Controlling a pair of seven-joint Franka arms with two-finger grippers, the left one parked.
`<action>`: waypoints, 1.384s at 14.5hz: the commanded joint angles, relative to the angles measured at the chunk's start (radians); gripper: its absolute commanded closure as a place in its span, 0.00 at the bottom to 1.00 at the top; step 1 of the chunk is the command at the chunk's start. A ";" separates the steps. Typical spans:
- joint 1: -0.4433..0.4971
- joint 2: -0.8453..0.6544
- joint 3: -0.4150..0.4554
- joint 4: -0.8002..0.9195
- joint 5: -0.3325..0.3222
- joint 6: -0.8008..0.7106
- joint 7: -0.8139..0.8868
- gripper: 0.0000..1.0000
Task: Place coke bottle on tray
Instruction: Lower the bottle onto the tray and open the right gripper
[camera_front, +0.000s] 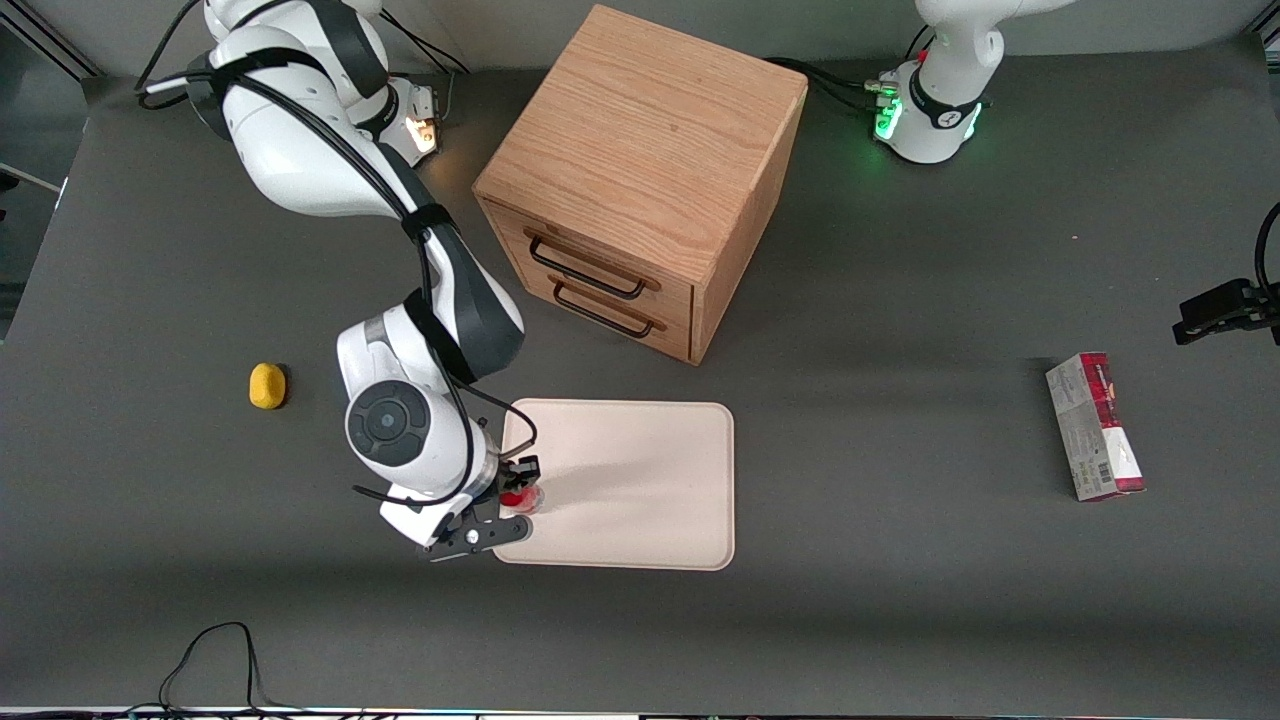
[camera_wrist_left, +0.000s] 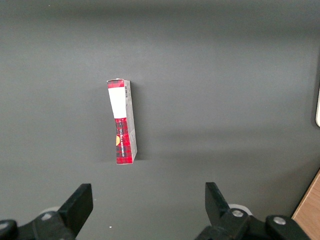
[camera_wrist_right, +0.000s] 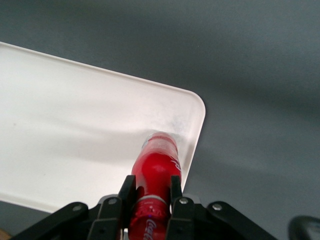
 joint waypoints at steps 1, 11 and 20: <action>0.000 0.027 0.000 0.030 -0.015 0.021 0.028 1.00; -0.003 -0.015 -0.015 0.030 -0.017 -0.029 0.032 0.00; -0.009 -0.270 -0.033 0.024 -0.014 -0.350 0.029 0.00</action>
